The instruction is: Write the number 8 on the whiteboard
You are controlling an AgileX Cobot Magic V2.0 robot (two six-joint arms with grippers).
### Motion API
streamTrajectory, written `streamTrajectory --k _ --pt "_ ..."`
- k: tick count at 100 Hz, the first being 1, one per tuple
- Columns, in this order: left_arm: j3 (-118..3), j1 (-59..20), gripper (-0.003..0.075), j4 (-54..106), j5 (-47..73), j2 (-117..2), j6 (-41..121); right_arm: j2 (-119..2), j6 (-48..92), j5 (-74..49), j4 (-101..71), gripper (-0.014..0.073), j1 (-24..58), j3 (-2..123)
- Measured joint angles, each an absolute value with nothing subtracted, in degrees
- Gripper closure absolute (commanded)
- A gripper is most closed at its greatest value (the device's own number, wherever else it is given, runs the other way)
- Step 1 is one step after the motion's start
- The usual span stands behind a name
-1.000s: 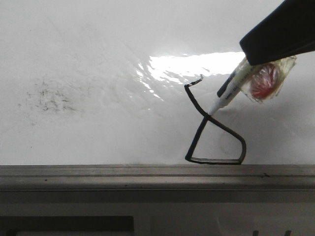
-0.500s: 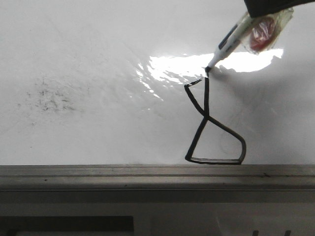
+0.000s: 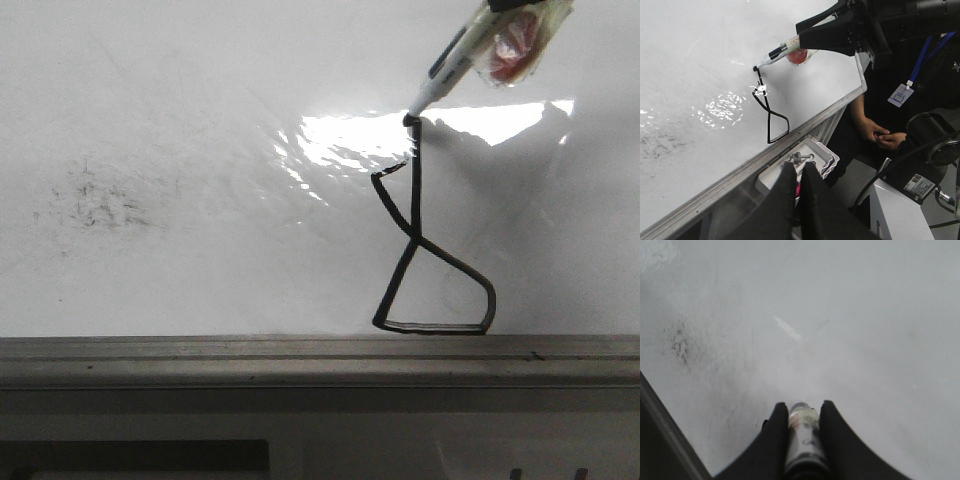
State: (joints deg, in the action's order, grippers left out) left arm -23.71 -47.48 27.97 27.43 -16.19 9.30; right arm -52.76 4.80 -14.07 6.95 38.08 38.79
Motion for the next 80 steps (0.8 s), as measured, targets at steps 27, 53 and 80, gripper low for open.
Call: streamTrajectory --k 27,53,80 --pt "-23.71 -47.48 0.0741 27.97 27.43 -16.19 9.30 -54.67 4.93 -12.74 6.71 0.0637 40.11 38.79" --pt "-23.71 -47.48 0.0741 27.97 27.43 -16.19 9.30 -54.67 4.93 -13.90 6.22 0.0637 40.30 39.16" --pt "-23.71 -47.48 0.0741 27.97 27.43 -16.19 9.30 -54.67 4.93 -16.15 4.93 0.0637 40.54 39.18"
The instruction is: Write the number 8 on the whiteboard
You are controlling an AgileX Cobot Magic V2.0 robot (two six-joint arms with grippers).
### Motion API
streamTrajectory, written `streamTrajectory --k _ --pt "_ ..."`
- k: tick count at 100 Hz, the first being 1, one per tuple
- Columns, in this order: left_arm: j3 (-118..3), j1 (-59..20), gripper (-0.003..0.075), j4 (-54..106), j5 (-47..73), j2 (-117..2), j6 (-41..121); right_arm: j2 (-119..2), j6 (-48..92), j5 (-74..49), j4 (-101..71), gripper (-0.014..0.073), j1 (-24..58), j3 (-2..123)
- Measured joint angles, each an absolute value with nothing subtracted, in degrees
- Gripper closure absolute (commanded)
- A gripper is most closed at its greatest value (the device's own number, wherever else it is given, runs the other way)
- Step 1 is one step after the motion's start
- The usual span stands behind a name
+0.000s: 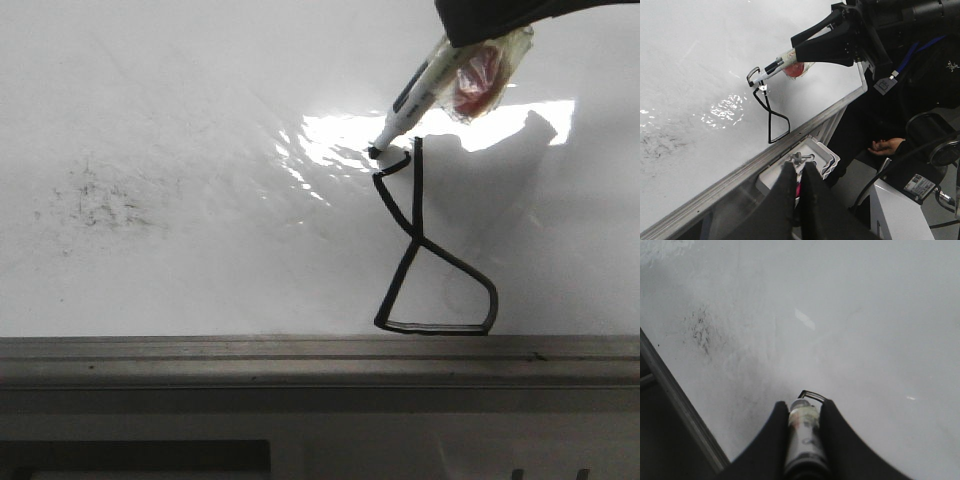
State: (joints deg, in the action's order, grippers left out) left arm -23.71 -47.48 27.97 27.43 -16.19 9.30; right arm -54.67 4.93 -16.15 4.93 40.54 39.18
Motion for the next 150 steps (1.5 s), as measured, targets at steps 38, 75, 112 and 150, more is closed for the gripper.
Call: streamTrajectory --k 38,75,112,150 --pt "-23.71 -47.48 0.0741 27.97 27.43 -16.19 9.30 -54.25 5.03 -18.12 3.44 0.0637 40.54 39.18" --pt "-23.71 -47.48 0.0741 27.97 27.43 -16.19 9.30 -52.54 5.03 -18.63 3.47 0.0637 41.52 39.49" --pt "-23.71 -47.48 0.0738 28.18 25.61 -16.19 9.30 -45.47 5.37 -21.29 5.95 0.0637 49.75 47.42" --pt "-23.71 -47.48 0.0606 28.18 25.12 -17.37 11.49 -44.31 5.37 -22.88 7.65 0.0637 49.87 47.76"
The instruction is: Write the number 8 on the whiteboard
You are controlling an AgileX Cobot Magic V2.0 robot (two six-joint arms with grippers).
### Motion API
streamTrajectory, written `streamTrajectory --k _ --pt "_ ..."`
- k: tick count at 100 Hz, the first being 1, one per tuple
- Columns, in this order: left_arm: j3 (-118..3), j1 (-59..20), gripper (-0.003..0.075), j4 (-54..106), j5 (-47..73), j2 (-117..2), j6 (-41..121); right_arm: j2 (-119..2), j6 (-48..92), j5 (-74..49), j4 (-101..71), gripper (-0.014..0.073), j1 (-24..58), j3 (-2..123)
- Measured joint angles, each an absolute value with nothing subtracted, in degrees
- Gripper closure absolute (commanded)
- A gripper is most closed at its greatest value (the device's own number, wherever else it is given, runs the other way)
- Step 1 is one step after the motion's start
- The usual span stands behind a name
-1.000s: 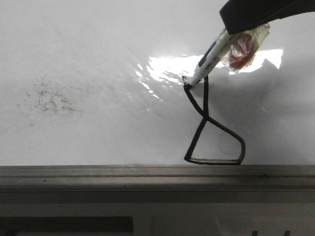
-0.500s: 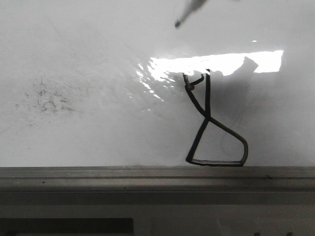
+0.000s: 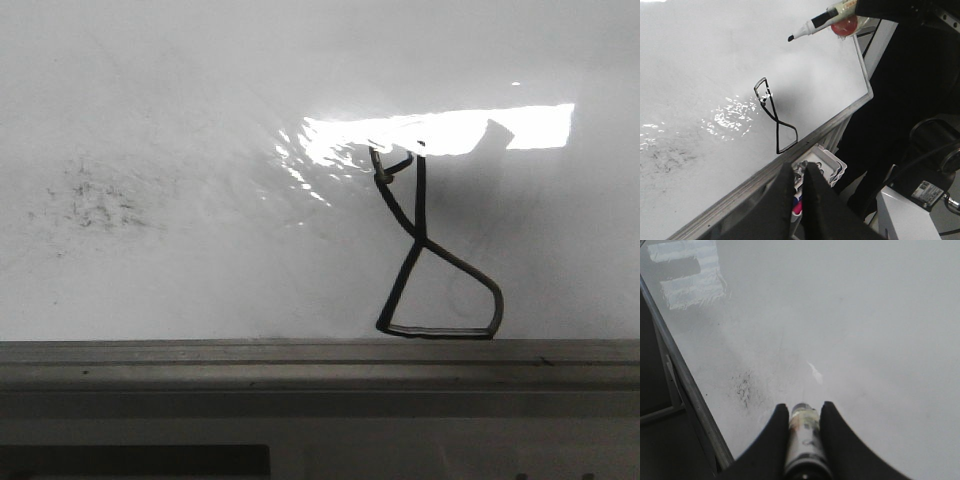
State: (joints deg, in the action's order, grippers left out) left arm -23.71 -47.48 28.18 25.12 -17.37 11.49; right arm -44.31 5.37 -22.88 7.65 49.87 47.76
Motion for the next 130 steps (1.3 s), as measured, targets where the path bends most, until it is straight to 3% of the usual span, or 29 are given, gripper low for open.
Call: streamTrajectory --k 13,19,49,93,130 --pt "-23.71 -47.48 0.0400 28.18 25.06 -19.68 13.33 -44.67 5.37 -24.48 7.75 0.0638 49.87 47.76" --pt "-23.95 -47.48 0.0358 28.06 25.06 -20.78 14.61 -44.87 5.37 -25.71 7.75 0.0638 49.87 47.76" --pt "-28.93 -47.48 0.0367 27.58 25.06 -28.93 23.67 -45.06 6.18 -31.21 6.14 0.0639 49.96 47.76" --pt "-37.50 -47.70 0.0399 29.75 25.51 -43.25 34.91 -45.06 19.15 -34.96 -2.49 0.0639 49.96 47.76" --pt "-40.11 -54.91 0.0399 39.36 23.35 -53.00 54.53 -46.72 27.81 -34.86 -8.48 0.0664 49.96 47.76"
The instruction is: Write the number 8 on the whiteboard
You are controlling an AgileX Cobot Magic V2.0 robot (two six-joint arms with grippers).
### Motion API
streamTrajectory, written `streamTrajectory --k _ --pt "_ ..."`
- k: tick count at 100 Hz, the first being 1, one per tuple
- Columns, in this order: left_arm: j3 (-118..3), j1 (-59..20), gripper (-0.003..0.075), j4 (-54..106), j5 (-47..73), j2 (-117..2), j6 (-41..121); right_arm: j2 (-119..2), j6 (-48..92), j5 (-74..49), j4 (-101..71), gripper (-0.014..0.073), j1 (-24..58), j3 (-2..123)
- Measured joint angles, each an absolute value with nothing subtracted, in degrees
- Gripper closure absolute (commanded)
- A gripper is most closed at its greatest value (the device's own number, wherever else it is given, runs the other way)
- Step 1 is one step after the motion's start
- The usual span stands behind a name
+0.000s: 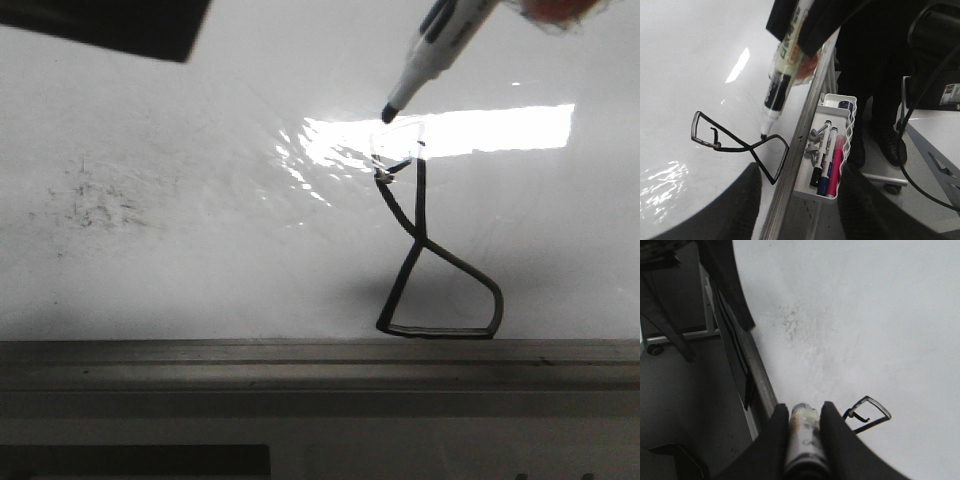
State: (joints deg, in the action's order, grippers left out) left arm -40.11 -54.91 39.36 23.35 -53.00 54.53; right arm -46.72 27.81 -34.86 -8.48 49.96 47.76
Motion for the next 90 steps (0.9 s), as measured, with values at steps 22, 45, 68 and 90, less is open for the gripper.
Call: streamTrajectory --k 22,45,68,90 --pt "-41.02 -55.78 0.0399 39.70 21.40 -56.77 55.85 -49.87 35.86 -34.78 -14.09 0.0664 49.96 47.76" --pt "-41.36 -55.78 0.0399 39.73 20.85 -58.27 56.38 -51.64 47.40 -34.52 -20.23 0.0664 49.96 47.76" --pt "-41.39 -55.78 0.0399 40.89 20.50 -59.44 56.51 -53.13 54.33 -34.15 -25.24 0.0664 50.09 47.76" --pt "-41.49 -55.78 0.0400 41.14 21.19 -61.64 56.51 -53.74 55.58 -34.03 -26.25 0.0664 50.09 47.76"
